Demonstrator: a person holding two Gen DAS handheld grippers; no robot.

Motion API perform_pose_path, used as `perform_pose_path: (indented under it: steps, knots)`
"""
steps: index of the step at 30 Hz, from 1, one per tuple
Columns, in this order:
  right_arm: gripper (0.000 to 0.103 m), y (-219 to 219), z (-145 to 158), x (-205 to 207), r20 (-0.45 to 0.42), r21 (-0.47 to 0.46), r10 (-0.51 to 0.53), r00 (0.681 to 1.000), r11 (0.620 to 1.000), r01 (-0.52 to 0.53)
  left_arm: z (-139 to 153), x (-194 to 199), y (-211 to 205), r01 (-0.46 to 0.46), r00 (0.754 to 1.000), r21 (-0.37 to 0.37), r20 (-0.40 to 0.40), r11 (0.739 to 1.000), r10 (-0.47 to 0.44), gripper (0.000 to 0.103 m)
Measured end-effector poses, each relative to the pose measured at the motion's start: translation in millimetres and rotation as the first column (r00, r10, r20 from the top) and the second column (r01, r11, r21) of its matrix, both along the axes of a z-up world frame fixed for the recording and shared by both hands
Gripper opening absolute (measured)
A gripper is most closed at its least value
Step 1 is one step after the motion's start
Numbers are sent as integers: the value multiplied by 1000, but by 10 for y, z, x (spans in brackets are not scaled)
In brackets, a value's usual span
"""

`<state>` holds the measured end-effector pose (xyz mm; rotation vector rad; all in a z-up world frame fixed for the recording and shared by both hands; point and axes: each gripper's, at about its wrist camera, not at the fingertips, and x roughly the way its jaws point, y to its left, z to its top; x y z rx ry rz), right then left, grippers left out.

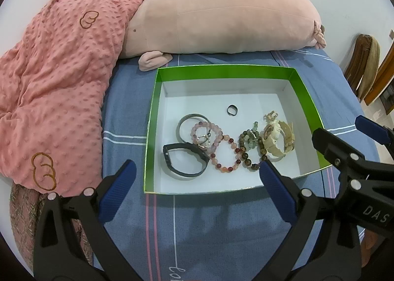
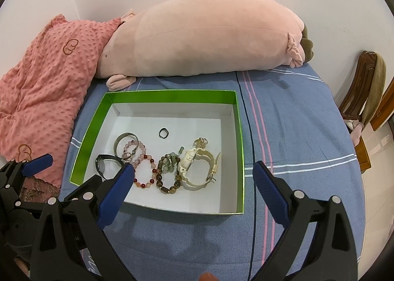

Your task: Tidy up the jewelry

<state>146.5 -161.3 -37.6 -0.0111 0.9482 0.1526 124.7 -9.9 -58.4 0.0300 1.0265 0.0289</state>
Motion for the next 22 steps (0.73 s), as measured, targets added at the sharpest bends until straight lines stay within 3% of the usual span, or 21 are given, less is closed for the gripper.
perform_pose_path:
  steps: [7, 12, 22]
  knots:
    - [97, -7, -10, -2, -1, 2, -4, 1000, 1000, 4, -2, 0, -3, 10, 1000, -11, -2, 1000, -10, 101]
    - [97, -1, -25, -3, -3, -5, -4, 1000, 1000, 4, 26, -13, -56, 30, 999, 23, 20, 999, -31, 101]
    - [97, 5, -41, -17, -5, -1, -8, 1000, 1000, 8, -5, 11, -46, 30, 1000, -4, -7, 1000, -30, 101]
